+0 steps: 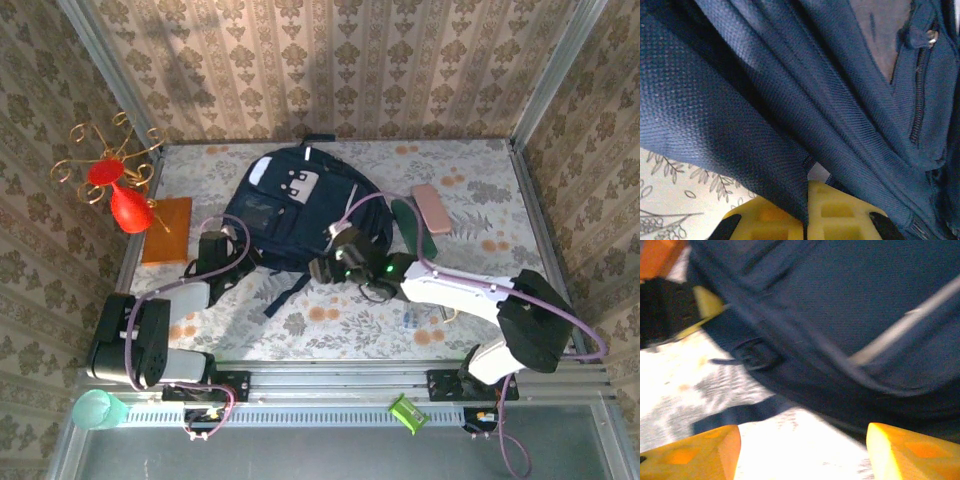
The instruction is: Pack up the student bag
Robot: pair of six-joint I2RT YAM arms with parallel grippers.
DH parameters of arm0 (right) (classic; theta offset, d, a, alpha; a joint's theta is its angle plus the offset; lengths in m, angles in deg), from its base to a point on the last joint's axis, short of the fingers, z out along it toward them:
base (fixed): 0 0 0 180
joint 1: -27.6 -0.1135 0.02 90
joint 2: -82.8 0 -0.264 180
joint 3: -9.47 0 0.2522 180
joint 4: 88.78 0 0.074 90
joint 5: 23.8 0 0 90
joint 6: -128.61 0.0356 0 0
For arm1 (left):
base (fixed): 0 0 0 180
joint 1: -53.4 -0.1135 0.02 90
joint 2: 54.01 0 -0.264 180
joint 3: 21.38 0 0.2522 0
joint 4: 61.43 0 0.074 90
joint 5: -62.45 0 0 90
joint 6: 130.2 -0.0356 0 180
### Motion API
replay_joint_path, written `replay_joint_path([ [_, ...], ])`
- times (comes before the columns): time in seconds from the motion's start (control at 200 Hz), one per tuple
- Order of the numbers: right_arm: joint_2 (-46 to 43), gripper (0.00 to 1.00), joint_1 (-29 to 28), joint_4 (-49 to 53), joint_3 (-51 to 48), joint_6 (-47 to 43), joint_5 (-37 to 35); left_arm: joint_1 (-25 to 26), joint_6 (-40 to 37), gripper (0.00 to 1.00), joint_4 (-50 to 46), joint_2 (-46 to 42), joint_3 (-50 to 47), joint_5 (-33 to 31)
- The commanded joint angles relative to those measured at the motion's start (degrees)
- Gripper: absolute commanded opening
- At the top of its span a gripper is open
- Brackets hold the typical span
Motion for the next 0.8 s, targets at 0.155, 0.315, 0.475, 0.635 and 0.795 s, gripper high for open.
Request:
replay_joint_path([
  [0.155,13.68,0.71,-6.13,-12.62,5.76,18.76,5.68,1.61,1.00,0.00,-3.79,-6.89,-0.16,1.29],
  [0.315,19.42,0.72,-6.33,-19.73,7.92,27.33,7.83,1.88,0.84,0.00,-5.12,-7.52,0.55,1.61],
  [0.475,23.05,0.74,-6.39,-20.36,11.23,29.51,5.49,2.58,0.30,0.00,-4.90,-7.52,0.54,1.04],
  [0.635,26.28,0.69,-6.31,-15.96,13.99,32.86,0.38,3.53,1.17,0.00,-4.14,-7.78,-0.14,0.84],
  [0.795,27.52,0.64,-6.33,-12.29,15.93,33.00,-2.05,4.13,1.76,0.00,-3.99,-8.23,-0.83,0.10],
])
